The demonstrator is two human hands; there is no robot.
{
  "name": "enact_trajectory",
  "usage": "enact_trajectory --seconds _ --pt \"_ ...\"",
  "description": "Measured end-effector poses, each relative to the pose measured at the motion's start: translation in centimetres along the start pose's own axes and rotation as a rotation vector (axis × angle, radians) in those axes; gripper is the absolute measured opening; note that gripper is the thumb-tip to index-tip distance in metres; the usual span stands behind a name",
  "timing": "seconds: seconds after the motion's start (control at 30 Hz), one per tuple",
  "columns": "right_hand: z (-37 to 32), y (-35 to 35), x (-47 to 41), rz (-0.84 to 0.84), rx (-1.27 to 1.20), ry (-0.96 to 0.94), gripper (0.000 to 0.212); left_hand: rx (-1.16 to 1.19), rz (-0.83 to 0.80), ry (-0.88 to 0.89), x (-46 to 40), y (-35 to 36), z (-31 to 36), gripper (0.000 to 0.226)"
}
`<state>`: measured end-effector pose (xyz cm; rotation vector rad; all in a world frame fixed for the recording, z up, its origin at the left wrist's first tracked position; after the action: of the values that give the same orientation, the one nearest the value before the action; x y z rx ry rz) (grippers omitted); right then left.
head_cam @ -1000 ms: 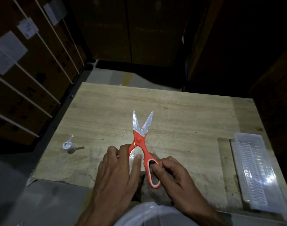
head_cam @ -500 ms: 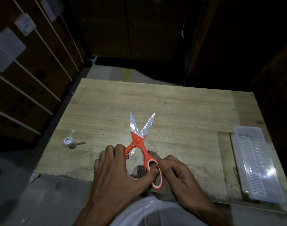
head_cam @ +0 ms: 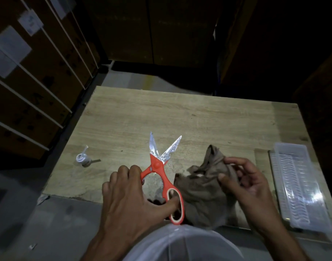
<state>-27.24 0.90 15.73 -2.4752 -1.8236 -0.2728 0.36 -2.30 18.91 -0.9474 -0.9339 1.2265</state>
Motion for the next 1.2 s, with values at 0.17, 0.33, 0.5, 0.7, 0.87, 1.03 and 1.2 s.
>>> enact_trajectory --seconds 0.17,0.33,0.5,0.7,0.87,1.03,1.2 --pt "-2.5 0.9 -0.8 0.005 0.119 -0.108 0.028 -0.055 0.069 0.088 0.1 -0.4 0.9 0.074" --pt "-5.0 5.4 0.5 0.064 0.237 -0.286 0.025 -0.099 0.088 0.125 0.0 -0.6 1.6 0.075" --pt "-6.2 10.5 1.3 -0.066 0.663 -0.636 0.032 -0.069 0.082 0.124 -0.1 -0.3 1.7 0.074" --pt "-5.0 11.8 0.8 -0.254 0.905 -0.628 0.032 -0.047 0.062 0.101 0.2 0.1 1.2 0.071" --pt "-4.9 13.0 0.1 -0.326 1.094 -0.683 0.04 -0.043 0.071 0.08 0.1 -0.1 1.0 0.069" --pt "-5.6 11.8 -0.8 -0.257 1.125 -0.774 0.045 -0.044 0.082 0.079 0.0 -0.3 1.2 0.069" --pt "-5.4 11.6 -1.2 -0.23 1.188 -0.85 0.056 -0.064 0.073 0.079 -0.2 -0.2 1.4 0.068"
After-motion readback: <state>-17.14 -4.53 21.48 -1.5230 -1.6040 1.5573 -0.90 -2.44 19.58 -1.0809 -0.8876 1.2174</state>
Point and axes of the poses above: each hand's wrist, its own x-axis away from the middle knuckle, its own y-axis out of the palm, z = x × y, the point moved 9 cm from there along -x, towards the middle knuckle, and after that the axes turned 3 degrees about y, right-handed, at the moved point
